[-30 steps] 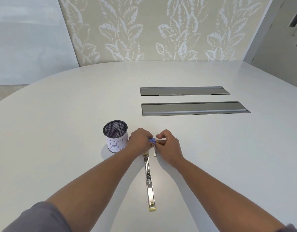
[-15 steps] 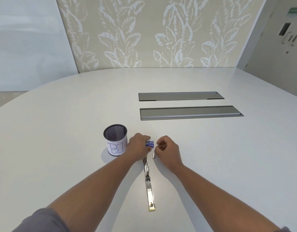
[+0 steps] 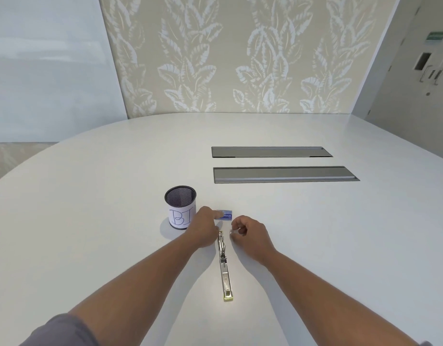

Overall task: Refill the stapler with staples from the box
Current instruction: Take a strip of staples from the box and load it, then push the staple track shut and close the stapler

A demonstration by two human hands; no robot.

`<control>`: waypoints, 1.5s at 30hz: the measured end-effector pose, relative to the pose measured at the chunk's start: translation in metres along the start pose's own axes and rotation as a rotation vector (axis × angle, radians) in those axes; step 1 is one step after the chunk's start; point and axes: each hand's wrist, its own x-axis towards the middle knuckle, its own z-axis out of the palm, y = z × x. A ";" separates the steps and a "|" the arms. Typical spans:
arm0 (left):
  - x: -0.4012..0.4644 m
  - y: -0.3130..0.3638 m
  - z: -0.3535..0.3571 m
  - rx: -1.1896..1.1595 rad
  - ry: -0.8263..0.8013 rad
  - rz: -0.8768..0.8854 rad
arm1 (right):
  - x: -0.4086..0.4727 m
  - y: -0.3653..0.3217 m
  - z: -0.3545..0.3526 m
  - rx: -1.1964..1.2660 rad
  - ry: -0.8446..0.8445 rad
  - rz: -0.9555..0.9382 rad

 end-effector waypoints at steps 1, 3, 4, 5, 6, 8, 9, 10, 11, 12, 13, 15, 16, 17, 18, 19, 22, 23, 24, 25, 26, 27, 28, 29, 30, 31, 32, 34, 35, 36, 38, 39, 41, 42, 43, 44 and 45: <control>-0.003 0.000 -0.001 -0.005 0.000 0.001 | -0.001 -0.001 0.000 -0.001 0.001 -0.002; -0.009 -0.001 -0.003 -0.025 0.010 0.002 | -0.004 -0.001 0.000 0.006 0.005 -0.007; -0.012 -0.001 -0.004 -0.041 0.020 0.000 | -0.006 -0.002 -0.001 0.019 0.012 -0.005; -0.014 -0.001 -0.005 -0.060 0.035 -0.003 | -0.007 -0.002 -0.001 0.042 0.021 0.002; -0.016 -0.001 -0.006 -0.083 0.048 -0.010 | -0.008 -0.002 -0.002 0.075 0.028 0.013; -0.018 0.002 -0.009 -0.137 0.055 -0.025 | -0.010 -0.005 -0.004 0.154 0.028 0.041; -0.019 0.004 -0.011 -0.160 0.047 -0.028 | -0.011 -0.007 -0.004 0.185 0.022 0.049; -0.020 0.006 -0.012 -0.179 0.035 -0.030 | -0.013 -0.009 -0.004 0.203 0.016 0.045; -0.021 0.009 -0.014 -0.195 0.026 -0.029 | -0.015 -0.011 -0.003 0.209 0.014 0.030; -0.022 0.011 -0.016 -0.214 0.020 -0.029 | -0.016 -0.014 -0.002 0.208 0.016 0.006; -0.023 0.013 -0.018 -0.239 0.013 -0.030 | -0.018 -0.015 0.000 0.201 0.020 -0.023; -0.026 0.015 -0.019 -0.310 -0.022 -0.041 | -0.021 -0.020 0.002 0.190 0.023 -0.071; -0.027 0.016 -0.019 -0.351 -0.048 -0.053 | -0.022 -0.021 0.003 0.188 0.021 -0.086; -0.029 0.017 -0.019 -0.392 -0.072 -0.071 | -0.023 -0.022 0.004 0.183 0.020 -0.098; -0.030 0.018 -0.020 -0.437 -0.090 -0.096 | -0.024 -0.023 0.004 0.179 0.020 -0.107; -0.031 0.018 -0.020 -0.482 -0.102 -0.120 | -0.025 -0.023 0.005 0.174 0.020 -0.111; -0.033 0.017 -0.022 -0.546 -0.109 -0.164 | -0.029 -0.024 0.006 0.172 0.025 -0.097; -0.033 0.016 -0.023 -0.550 -0.105 -0.165 | -0.031 -0.023 0.007 0.169 0.034 -0.081; -0.033 0.015 -0.023 -0.549 -0.100 -0.162 | -0.033 -0.022 0.007 0.169 0.043 -0.064; -0.033 0.013 -0.023 -0.543 -0.093 -0.159 | -0.035 -0.019 0.008 0.173 0.045 -0.047; -0.034 0.012 -0.023 -0.533 -0.086 -0.156 | -0.037 -0.017 0.008 0.188 0.038 -0.031; -0.034 0.012 -0.023 -0.524 -0.079 -0.154 | -0.039 -0.015 0.007 0.212 0.029 -0.019; -0.034 0.011 -0.022 -0.515 -0.073 -0.153 | -0.042 -0.014 0.007 0.237 0.018 -0.014; -0.035 0.011 -0.022 -0.504 -0.067 -0.153 | -0.044 -0.014 0.006 0.258 0.011 -0.016; -0.035 0.011 -0.021 -0.494 -0.063 -0.152 | -0.046 -0.015 0.006 0.281 0.005 -0.023; -0.036 0.011 -0.021 -0.490 -0.061 -0.149 | -0.048 -0.016 0.006 0.301 -0.001 -0.036; -0.037 0.011 -0.021 -0.487 -0.059 -0.144 | -0.051 -0.018 0.008 0.316 -0.011 -0.050; -0.037 0.011 -0.020 -0.470 -0.055 -0.132 | -0.055 -0.017 0.011 0.307 -0.022 -0.080; -0.037 0.011 -0.020 -0.454 -0.052 -0.129 | -0.055 -0.016 0.012 0.285 -0.025 -0.089; -0.037 0.011 -0.020 -0.438 -0.051 -0.128 | -0.056 -0.015 0.014 0.263 -0.028 -0.096; -0.037 0.010 -0.018 -0.408 -0.050 -0.129 | -0.056 -0.013 0.015 0.216 -0.032 -0.094; -0.037 0.010 -0.017 -0.395 -0.053 -0.130 | -0.056 -0.013 0.015 0.199 -0.034 -0.087; -0.036 0.009 -0.014 -0.360 -0.056 -0.127 | -0.056 -0.013 0.016 0.179 -0.045 -0.071; -0.036 0.009 -0.013 -0.337 -0.055 -0.122 | -0.056 -0.013 0.016 0.168 -0.051 -0.065; -0.037 0.009 -0.013 -0.316 -0.055 -0.117 | -0.056 -0.012 0.016 0.153 -0.053 -0.065; -0.037 0.009 -0.012 -0.295 -0.055 -0.112 | -0.056 -0.012 0.016 0.136 -0.053 -0.067; -0.037 0.009 -0.013 -0.276 -0.055 -0.107 | -0.056 -0.012 0.016 0.123 -0.055 -0.071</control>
